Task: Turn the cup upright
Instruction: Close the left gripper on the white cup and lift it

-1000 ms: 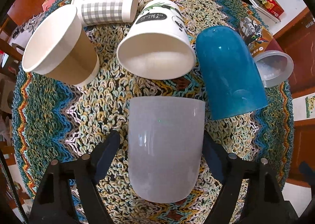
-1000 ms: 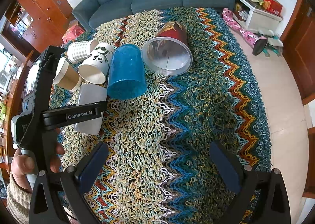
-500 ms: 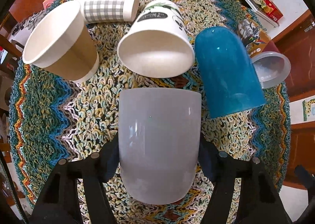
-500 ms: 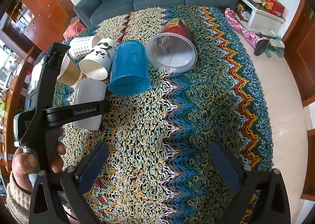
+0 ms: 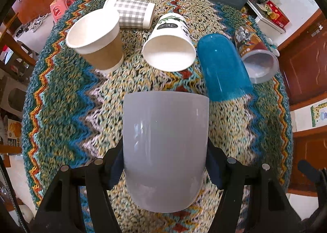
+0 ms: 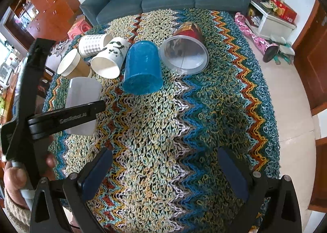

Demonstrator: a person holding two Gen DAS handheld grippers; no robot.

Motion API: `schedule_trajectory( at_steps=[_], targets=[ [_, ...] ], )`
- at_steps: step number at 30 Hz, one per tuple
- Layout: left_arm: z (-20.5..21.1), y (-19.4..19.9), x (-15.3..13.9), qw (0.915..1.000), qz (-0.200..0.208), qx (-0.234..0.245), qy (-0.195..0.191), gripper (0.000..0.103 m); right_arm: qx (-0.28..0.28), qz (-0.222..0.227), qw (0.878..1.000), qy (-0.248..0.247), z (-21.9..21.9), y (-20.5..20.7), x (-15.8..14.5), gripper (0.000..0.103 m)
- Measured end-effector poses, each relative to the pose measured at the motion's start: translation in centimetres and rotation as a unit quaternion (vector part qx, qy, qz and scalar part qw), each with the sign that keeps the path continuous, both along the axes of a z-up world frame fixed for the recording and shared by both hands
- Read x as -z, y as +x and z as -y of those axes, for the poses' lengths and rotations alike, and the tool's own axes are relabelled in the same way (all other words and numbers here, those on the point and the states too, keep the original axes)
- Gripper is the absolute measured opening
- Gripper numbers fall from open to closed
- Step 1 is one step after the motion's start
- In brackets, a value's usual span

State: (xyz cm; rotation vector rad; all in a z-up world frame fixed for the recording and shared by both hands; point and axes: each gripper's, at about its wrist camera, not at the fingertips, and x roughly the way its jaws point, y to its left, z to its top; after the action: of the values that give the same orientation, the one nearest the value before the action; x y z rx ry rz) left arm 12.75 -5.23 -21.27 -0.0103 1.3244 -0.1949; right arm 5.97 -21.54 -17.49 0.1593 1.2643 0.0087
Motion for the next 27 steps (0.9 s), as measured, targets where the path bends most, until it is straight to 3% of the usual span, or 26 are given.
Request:
schedule_trajectory(
  at_steps=[11,21,27],
  targets=[
    [-3.1,-3.9,-1.2,0.9997,-0.021,0.0,-0.011,0.071,-0.009,-0.001,1.0,-0.008,-1.9,-2.1,-1.0,0.102],
    [-3.2,-8.2,1.9,0.998,-0.06,0.009,-0.016,0.071,-0.03,-0.006,0.999,-0.009,-4.0,-4.3,-0.5,0.102],
    [-2.6,-9.4,3.4,0.9982,-0.057,0.018,-0.008,0.071,-0.034,-0.019,0.999,-0.02,-4.5,-5.5,0.4,0.102]
  ],
)
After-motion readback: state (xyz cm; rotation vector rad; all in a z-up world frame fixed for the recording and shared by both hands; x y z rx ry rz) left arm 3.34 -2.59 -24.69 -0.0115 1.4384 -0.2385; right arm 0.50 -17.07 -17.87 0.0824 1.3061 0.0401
